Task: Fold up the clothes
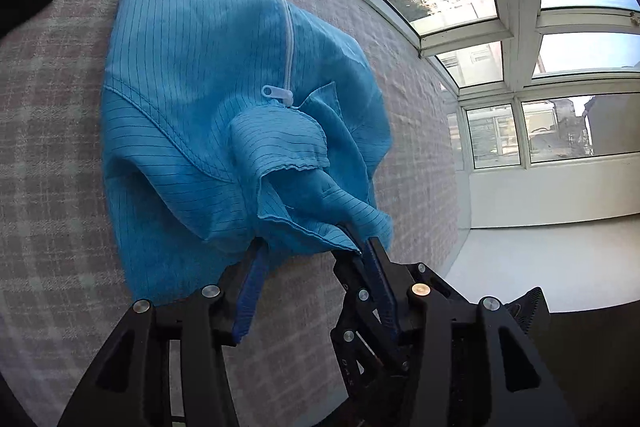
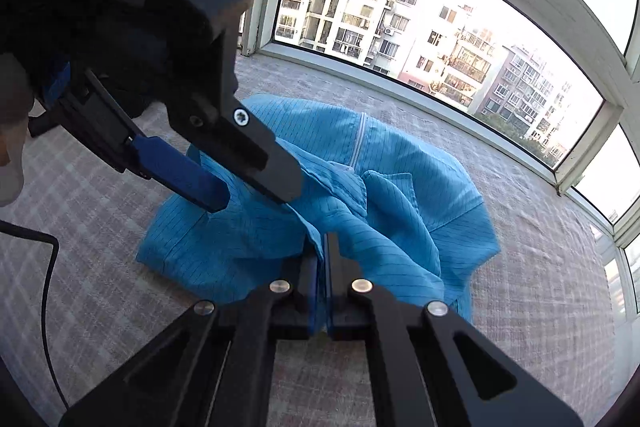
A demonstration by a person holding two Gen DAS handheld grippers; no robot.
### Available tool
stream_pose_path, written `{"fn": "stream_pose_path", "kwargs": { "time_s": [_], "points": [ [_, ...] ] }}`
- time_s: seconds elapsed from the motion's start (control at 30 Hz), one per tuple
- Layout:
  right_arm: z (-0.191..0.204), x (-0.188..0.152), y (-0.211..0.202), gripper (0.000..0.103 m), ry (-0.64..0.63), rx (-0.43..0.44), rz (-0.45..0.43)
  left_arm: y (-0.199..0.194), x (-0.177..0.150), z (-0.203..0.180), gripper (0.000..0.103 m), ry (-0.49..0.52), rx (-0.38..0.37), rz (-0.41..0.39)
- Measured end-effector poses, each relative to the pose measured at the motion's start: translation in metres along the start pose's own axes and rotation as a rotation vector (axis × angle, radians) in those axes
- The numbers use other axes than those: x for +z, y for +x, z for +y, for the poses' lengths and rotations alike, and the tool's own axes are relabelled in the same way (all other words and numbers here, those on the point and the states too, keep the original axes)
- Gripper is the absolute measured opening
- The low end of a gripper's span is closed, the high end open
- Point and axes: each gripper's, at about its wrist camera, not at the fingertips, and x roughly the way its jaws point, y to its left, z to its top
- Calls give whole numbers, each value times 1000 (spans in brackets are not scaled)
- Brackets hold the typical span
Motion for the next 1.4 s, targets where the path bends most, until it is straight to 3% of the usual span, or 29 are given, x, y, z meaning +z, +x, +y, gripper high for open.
{"fn": "stream_pose_path", "kwargs": {
  "time_s": [0.17, 0.33, 0.5, 0.6, 0.73, 0.9, 0.97, 1.1, 1.23, 1.4],
  "points": [
    [-3, 0, 4, 3, 20, 47, 25, 7, 2, -2, 45, 16, 41, 0],
    [-2, 0, 6, 3, 23, 60, 37, 11, 0, -2, 17, 15, -29, -41],
    [-11, -2, 5, 3, 85, 76, 43, 9, -6, -1, 4, 14, -123, -104],
    [-22, -5, 7, 3, 186, 138, 47, 6, -13, 9, 3, -18, -249, -172],
    [-21, -8, 7, 3, 245, 174, 62, 23, -21, 41, 1, -182, -471, -237],
    [-9, -10, 13, 3, 251, 243, 90, 60, -22, 67, 2, -354, -859, -212],
    [-6, -12, 11, 7, 246, 274, 108, 74, -22, 77, 2, -386, -953, -196],
    [-28, -26, -4, 18, 323, 354, 147, 90, -25, 96, 1, -414, -996, -153],
    [-67, -21, 0, 19, 442, 401, 155, 85, -24, 99, 1, -378, -964, -147],
    [-75, 3, 32, 16, 393, 425, 197, 79, -22, 104, 1, -361, -946, -140]
  ]
}}
